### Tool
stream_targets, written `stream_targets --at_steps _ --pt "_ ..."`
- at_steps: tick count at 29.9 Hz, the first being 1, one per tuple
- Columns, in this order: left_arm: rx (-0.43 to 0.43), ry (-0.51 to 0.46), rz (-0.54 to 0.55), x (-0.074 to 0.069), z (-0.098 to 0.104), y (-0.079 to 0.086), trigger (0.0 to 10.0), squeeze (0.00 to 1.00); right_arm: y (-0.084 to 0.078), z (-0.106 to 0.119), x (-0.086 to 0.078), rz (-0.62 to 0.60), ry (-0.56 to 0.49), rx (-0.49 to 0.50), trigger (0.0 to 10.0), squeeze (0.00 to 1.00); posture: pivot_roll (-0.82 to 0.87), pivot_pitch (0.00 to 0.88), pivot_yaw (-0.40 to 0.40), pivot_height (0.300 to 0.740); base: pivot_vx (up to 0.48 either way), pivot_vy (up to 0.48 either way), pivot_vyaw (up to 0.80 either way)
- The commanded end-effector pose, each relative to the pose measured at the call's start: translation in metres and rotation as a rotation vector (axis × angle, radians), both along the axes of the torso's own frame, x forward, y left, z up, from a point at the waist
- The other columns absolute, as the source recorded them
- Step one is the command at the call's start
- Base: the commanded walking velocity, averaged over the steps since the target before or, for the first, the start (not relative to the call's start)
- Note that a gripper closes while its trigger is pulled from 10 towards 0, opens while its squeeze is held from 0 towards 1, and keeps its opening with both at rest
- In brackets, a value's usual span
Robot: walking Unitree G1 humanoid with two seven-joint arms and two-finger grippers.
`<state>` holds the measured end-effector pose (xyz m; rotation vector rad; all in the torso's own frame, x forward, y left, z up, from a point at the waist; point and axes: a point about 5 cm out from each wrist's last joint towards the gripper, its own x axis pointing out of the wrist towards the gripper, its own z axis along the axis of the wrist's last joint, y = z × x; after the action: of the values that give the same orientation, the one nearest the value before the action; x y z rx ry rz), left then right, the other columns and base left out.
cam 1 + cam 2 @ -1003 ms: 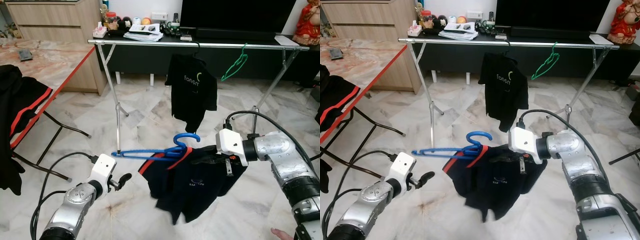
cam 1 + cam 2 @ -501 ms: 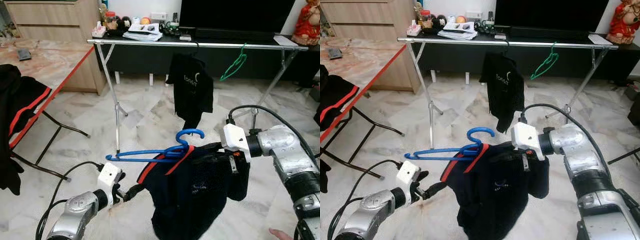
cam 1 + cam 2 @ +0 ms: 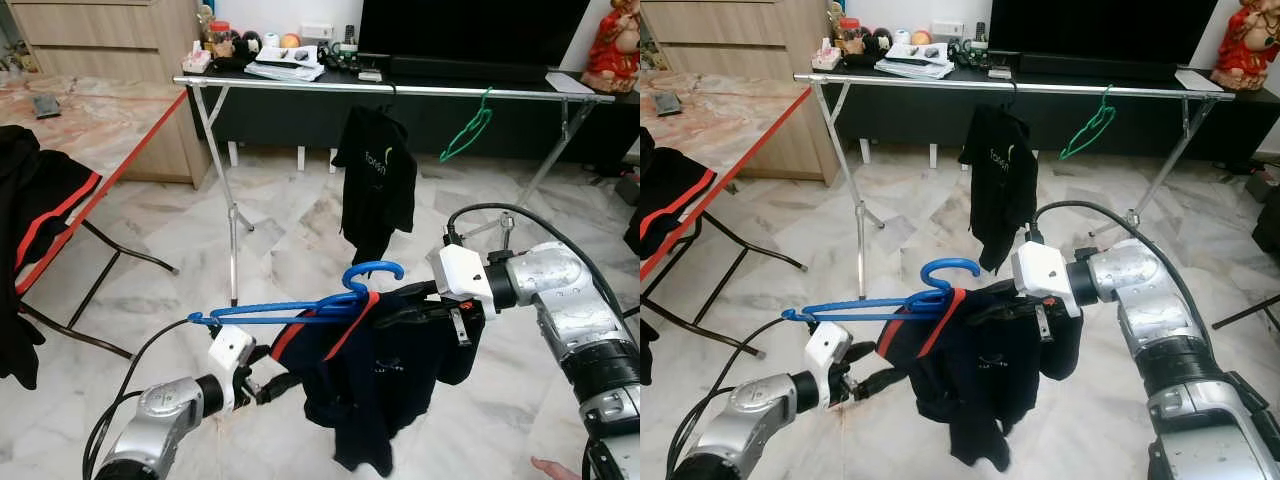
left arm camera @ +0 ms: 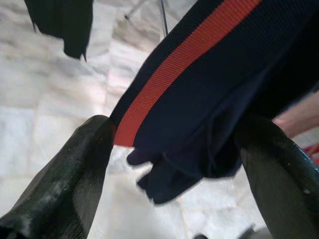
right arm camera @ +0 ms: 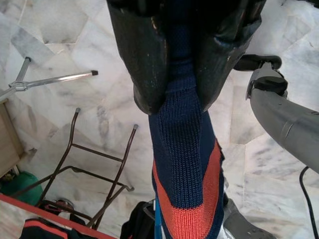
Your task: Hang hanger
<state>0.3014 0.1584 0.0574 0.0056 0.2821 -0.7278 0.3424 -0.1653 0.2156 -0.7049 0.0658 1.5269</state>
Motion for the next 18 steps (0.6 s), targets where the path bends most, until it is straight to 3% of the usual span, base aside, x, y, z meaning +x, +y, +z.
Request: stream_targets --at_steps 1,14,18 --pt "-0.002 -0.023 0.037 0.0037 0.0029 0.0044 10.0 0.00 0.0015 0.0064 -0.0025 0.033 -0.021 -0.003 0.0 0.00 -0.05 0.073 -0.038 0.740 0.000 0.000 0.00" --pt "0.004 -0.039 0.079 0.0101 0.0024 0.0063 10.0 0.00 0.0029 0.0072 -0.0037 0.040 -0.020 -0.010 0.0 0.00 -0.05 0.066 -0.042 0.740 0.000 0.000 0.00" --pt "-0.022 -0.029 0.044 0.0078 0.0018 0.0037 10.0 0.00 0.0028 0.0074 -0.0038 0.038 -0.022 -0.011 0.0 0.00 -0.05 0.064 -0.042 0.740 0.000 0.000 0.00"
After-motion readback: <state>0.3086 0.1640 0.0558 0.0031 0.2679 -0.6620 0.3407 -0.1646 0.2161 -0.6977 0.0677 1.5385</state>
